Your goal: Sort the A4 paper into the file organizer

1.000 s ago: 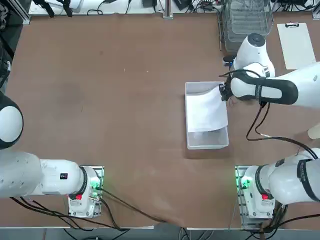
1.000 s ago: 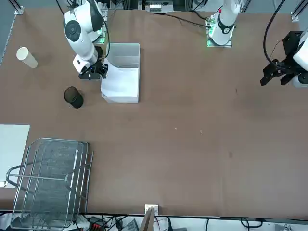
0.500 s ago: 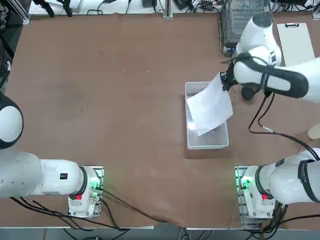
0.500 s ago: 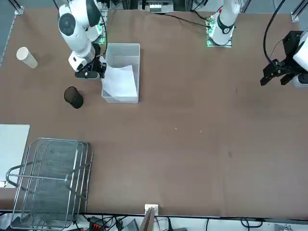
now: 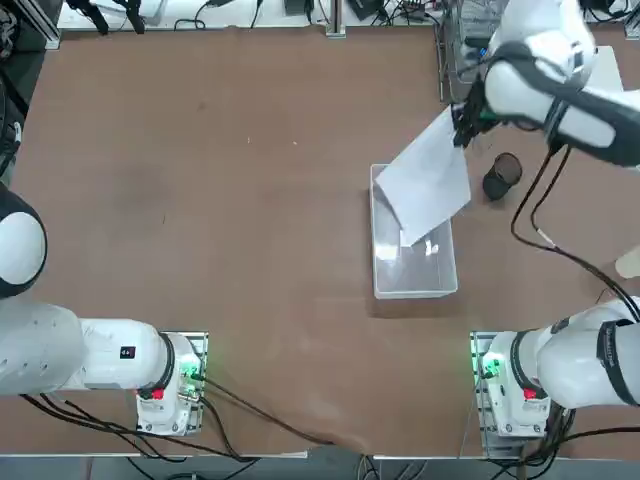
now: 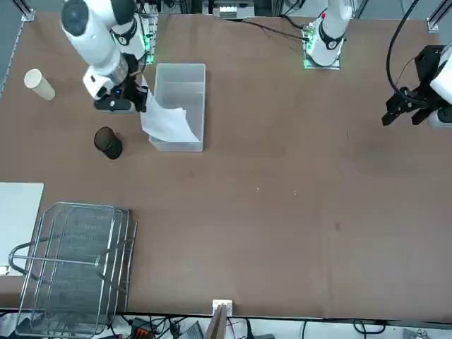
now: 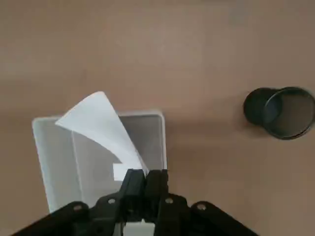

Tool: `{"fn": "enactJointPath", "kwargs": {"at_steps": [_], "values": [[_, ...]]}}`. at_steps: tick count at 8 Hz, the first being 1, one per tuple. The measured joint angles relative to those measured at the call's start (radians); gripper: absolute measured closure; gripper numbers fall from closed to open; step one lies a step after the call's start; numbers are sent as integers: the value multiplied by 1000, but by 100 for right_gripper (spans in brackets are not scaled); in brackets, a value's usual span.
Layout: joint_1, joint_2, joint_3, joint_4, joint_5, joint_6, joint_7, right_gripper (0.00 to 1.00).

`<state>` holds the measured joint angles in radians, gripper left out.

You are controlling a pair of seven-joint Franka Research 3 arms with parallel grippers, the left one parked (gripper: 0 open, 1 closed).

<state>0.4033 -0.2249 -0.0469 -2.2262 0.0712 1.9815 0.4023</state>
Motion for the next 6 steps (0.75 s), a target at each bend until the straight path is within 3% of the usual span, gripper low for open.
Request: {"fn": "enactJointPath", "kwargs": {"at_steps": [3,6], "values": [[-8,9,-103,237,0,-170,-13,99],[-10,35,-194,369,19,-184,-33,99]]}}
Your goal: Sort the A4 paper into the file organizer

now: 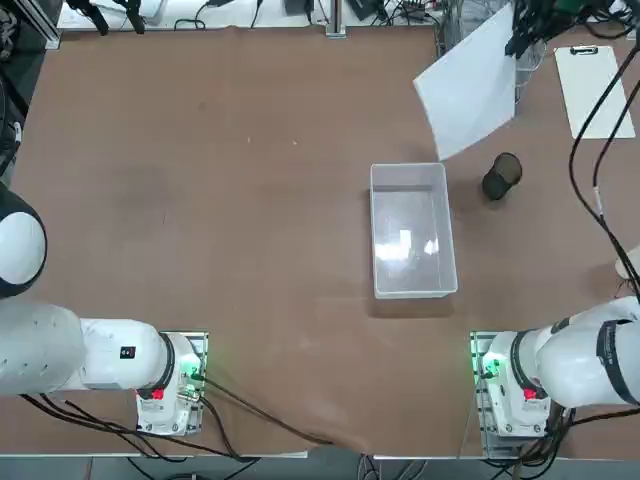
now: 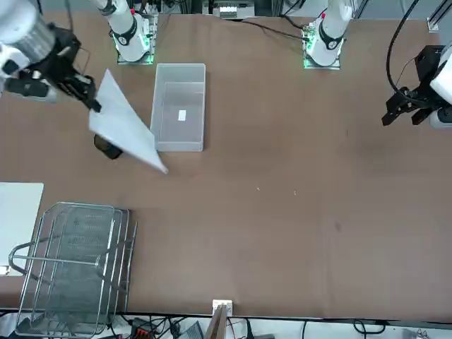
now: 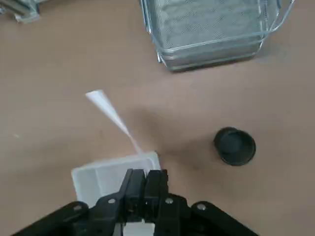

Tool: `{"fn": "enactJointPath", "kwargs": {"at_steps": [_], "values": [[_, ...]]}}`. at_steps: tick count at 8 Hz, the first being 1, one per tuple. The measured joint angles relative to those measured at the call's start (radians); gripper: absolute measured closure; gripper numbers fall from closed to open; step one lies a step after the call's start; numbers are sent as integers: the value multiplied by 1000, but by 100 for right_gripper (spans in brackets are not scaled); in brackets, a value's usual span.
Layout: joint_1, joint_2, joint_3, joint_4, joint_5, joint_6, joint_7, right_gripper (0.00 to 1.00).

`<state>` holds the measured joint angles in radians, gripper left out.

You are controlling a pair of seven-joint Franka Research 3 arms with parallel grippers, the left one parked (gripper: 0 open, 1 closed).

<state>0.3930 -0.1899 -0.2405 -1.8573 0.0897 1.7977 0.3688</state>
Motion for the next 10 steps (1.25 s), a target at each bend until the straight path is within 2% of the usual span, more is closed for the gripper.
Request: {"fn": "enactJointPath", "kwargs": {"at_steps": [3,6,10], "values": [[-1,56,-71,112,120,44,0,99],[-4,71,-164,132,270,187,-3,99],[-5,93,-196,133,439,311,-2,99]]}}
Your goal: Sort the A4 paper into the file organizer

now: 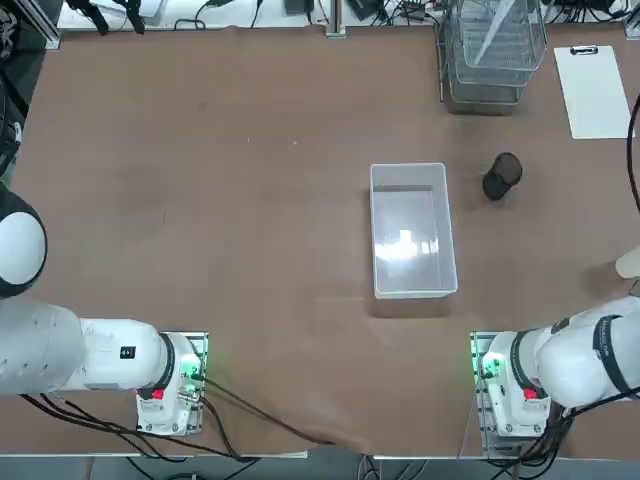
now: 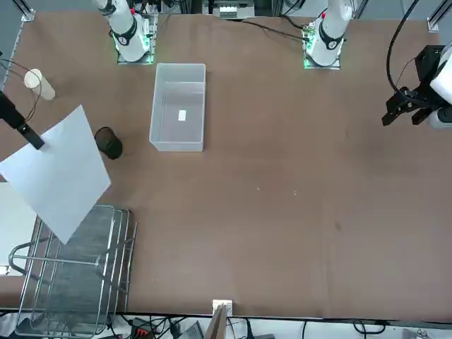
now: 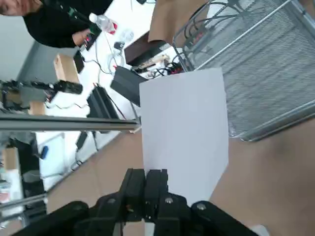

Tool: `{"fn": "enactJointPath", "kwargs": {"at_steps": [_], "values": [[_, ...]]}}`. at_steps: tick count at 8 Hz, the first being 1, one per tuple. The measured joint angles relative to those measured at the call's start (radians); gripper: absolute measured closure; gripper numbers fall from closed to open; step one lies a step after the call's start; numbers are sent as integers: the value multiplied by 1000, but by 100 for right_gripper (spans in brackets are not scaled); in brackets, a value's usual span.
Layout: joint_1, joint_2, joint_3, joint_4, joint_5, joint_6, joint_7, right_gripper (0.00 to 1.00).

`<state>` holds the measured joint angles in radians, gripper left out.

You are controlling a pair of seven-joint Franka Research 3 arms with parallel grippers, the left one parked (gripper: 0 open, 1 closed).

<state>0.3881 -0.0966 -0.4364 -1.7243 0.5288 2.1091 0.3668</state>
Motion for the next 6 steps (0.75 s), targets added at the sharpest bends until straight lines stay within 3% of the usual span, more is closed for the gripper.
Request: {"fn": "enactJointPath", "kwargs": {"at_steps": [3,6], "values": [[-27,75,-9,34,120,64,-1,99],[-115,181,-12,135,286,68,-7,99]]}}
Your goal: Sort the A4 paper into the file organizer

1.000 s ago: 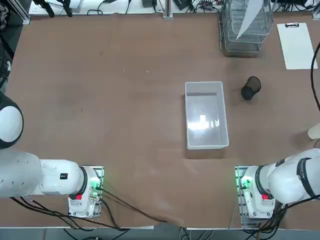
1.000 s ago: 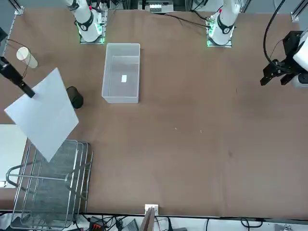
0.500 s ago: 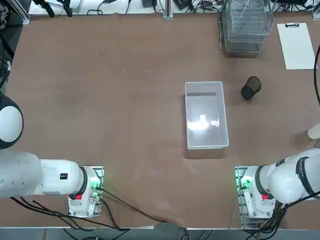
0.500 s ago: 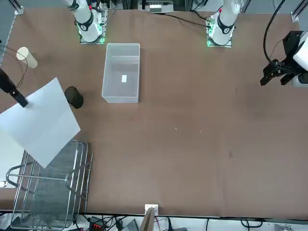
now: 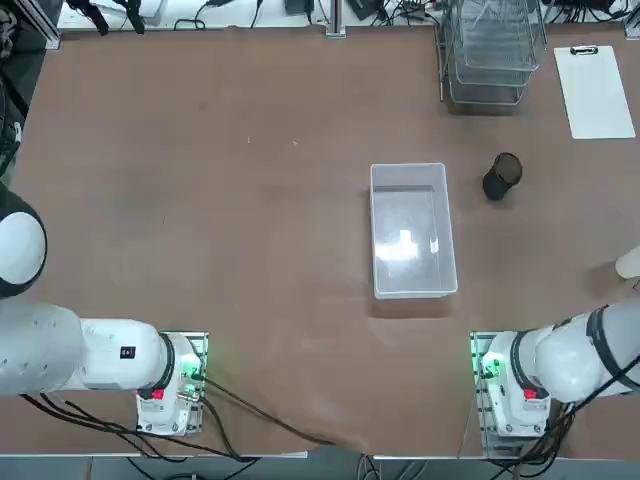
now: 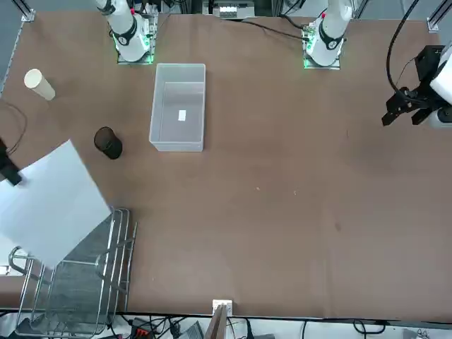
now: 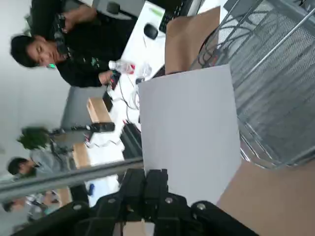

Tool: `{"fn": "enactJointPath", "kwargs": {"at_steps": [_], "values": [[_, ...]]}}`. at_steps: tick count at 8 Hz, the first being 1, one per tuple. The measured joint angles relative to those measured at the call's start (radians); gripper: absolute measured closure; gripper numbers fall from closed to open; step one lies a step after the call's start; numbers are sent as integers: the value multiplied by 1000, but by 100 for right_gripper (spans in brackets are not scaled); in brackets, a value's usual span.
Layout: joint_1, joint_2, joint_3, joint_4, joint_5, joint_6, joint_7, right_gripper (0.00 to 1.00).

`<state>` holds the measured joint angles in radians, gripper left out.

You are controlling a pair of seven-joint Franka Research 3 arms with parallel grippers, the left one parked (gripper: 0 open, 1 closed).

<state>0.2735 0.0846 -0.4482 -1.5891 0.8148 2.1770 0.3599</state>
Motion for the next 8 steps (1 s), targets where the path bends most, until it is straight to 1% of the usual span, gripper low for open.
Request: {"fn": "enactJointPath", "kwargs": {"at_steps": [2,4,8], "values": [[-49,27,-1,8,74,-5,-14,99],[-73,50,-1,7,111,-6,-15,99],[-116,69,-1,-16,124,-8,-30,99]]}}
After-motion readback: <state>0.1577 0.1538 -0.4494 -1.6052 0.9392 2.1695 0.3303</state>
